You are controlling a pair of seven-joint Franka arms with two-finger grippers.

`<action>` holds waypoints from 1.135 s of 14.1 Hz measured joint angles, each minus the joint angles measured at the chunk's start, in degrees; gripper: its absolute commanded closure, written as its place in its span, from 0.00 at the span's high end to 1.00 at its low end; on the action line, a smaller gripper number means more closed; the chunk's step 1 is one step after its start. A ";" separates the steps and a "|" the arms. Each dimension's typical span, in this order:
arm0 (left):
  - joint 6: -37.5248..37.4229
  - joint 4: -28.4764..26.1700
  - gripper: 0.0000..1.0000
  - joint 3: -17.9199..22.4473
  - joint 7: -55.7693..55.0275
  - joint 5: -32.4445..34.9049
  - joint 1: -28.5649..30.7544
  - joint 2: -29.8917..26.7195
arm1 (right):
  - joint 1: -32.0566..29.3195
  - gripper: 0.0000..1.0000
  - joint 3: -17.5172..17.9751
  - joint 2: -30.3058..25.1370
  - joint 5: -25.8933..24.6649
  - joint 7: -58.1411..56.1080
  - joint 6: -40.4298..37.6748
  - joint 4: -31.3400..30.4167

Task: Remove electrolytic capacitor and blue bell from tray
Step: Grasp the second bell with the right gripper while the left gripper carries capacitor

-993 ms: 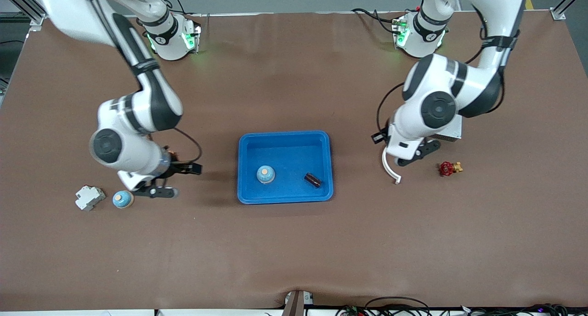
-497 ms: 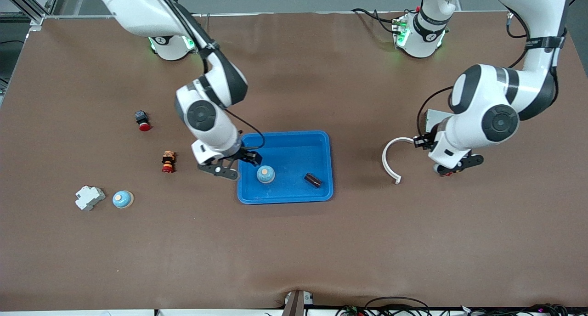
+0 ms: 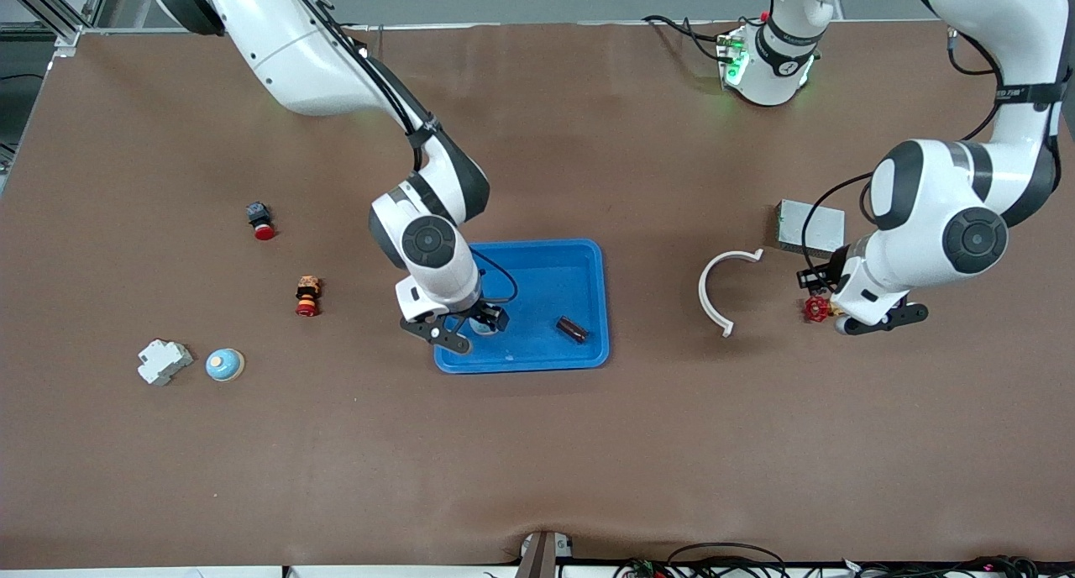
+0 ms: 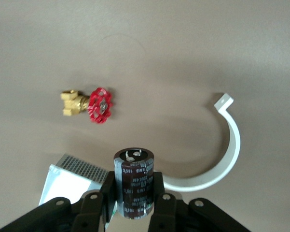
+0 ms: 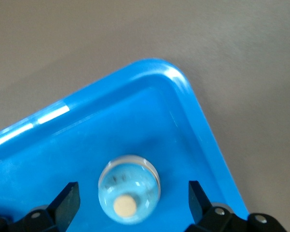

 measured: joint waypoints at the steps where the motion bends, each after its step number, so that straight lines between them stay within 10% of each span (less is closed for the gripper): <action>1: 1.81 -0.30 0.00 -0.11 0.00 0.01 -0.08 0.94 | 0.01 1.00 -0.02 1.27 -0.04 0.20 0.00 1.43; 11: 18.40 -6.09 0.00 -0.20 -0.23 5.22 -0.28 7.87 | 1.87 1.00 -0.03 5.29 -1.90 1.84 -0.22 4.91; 12: 18.95 -6.09 0.00 -0.21 -0.23 5.28 -0.29 8.53 | 2.04 0.79 -0.05 5.30 -1.95 1.91 -0.25 4.91; 14: 20.07 -6.08 0.00 -0.21 -0.23 5.40 -0.34 9.44 | 2.19 0.00 -0.06 5.30 -2.23 1.93 -0.30 4.92; 16: 22.27 -6.08 0.00 -0.21 -0.30 5.92 -0.51 10.48 | 2.22 0.00 -0.08 5.30 -2.77 1.96 -0.33 4.98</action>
